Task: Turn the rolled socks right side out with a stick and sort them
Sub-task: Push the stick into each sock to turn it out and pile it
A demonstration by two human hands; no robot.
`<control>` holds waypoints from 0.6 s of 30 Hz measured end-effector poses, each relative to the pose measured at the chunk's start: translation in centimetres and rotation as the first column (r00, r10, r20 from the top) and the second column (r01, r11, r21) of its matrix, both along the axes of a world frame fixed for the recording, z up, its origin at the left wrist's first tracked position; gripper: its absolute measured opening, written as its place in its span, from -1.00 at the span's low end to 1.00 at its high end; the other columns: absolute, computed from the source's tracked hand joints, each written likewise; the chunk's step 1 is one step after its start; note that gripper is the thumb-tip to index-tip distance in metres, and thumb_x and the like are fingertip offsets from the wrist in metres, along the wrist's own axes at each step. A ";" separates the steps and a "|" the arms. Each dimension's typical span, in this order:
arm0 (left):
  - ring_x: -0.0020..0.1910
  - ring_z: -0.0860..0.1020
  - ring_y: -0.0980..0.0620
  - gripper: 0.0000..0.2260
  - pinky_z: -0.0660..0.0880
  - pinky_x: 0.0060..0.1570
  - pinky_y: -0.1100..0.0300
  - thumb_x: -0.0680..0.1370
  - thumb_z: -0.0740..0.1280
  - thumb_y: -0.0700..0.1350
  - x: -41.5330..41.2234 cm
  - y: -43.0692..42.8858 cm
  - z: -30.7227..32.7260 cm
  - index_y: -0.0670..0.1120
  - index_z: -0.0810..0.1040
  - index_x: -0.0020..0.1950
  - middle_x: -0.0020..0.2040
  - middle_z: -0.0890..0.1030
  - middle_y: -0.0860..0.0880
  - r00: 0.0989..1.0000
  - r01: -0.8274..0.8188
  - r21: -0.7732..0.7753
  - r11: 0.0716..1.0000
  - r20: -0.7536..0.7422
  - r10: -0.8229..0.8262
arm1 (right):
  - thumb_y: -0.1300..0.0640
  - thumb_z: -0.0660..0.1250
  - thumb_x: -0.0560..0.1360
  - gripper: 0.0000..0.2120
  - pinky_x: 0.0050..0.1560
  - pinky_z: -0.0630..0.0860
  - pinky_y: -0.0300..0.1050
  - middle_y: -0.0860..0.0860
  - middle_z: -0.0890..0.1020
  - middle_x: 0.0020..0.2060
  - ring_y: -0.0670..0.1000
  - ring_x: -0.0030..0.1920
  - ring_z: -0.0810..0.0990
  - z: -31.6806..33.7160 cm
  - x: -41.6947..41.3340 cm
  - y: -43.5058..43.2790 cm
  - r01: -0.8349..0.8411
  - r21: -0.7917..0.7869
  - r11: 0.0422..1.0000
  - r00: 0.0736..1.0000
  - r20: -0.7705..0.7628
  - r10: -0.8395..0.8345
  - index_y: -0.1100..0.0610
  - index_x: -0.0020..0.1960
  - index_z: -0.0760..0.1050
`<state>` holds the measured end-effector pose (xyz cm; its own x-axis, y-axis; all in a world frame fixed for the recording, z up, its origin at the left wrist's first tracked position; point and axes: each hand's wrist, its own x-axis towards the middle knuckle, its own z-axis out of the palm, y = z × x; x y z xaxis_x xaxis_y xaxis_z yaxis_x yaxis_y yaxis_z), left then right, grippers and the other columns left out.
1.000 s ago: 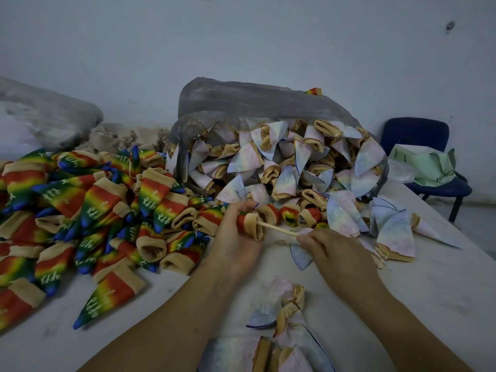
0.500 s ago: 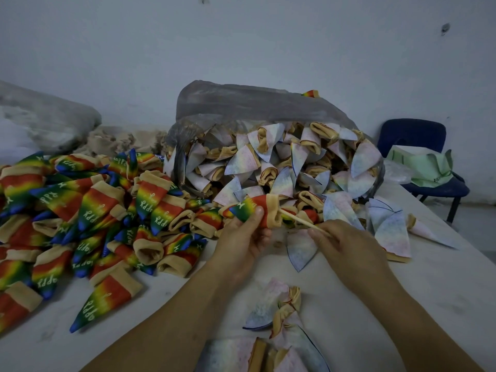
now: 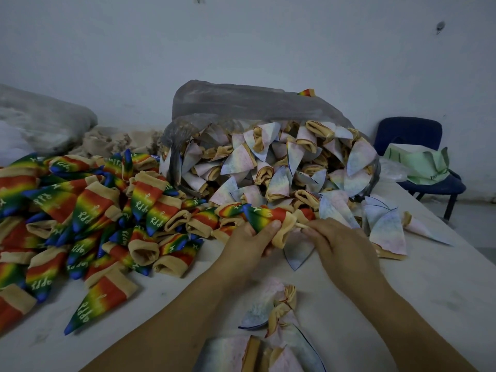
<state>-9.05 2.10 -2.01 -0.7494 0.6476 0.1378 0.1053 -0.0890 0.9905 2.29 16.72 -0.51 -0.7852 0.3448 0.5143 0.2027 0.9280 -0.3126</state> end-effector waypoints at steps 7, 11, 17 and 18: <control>-0.45 0.48 0.26 -0.65 0.39 -0.41 0.41 0.63 0.27 0.03 0.2 0.5 0.2 0.10 0.57 -0.36 -0.45 0.54 0.13 0.989 -0.088 0.013 0.996 -0.120 0.089 | -0.16 0.03 0.59 -0.71 -0.28 0.38 -0.13 -0.15 0.56 -0.24 -0.06 -0.20 0.50 -1.3 -0.6 -1.3 0.075 -0.220 0.973 0.996 0.071 -0.060 -0.15 0.05 0.51; -0.38 0.51 0.33 -0.70 0.41 -0.33 0.42 0.60 0.24 0.18 0.6 0.5 -0.2 0.25 0.64 -0.29 -0.38 0.59 0.22 0.995 -0.081 -0.059 0.995 -0.058 0.078 | -0.17 0.04 0.58 -0.71 -0.25 0.43 -0.17 -0.19 0.59 -0.23 -0.15 -0.19 0.54 -0.7 -0.1 -0.1 0.004 -0.210 0.978 0.993 0.118 0.021 -0.18 0.06 0.52; -0.53 0.45 0.25 -0.45 0.35 -0.48 0.38 0.42 0.17 0.41 0.4 0.3 0.0 -0.05 0.63 -0.20 -0.49 0.54 0.10 0.971 -0.189 -0.073 0.979 0.137 0.198 | -0.17 0.13 0.56 -0.75 -0.29 0.28 -0.27 -0.19 0.50 -0.24 -0.17 -0.19 0.46 0.7 0.8 1.7 -0.089 -0.028 0.996 0.988 0.124 0.092 -0.18 0.03 0.56; -0.54 0.45 0.26 -0.40 0.35 -0.49 0.40 0.40 0.17 0.42 0.5 0.4 0.1 -0.10 0.65 -0.13 -0.48 0.56 0.11 0.973 -0.177 -0.078 0.981 0.133 0.187 | -0.15 0.15 0.56 -0.76 -0.26 0.26 -0.24 -0.21 0.48 -0.25 -0.18 -0.18 0.45 0.7 0.7 1.4 -0.122 -0.015 0.992 0.986 0.110 0.123 -0.17 0.04 0.57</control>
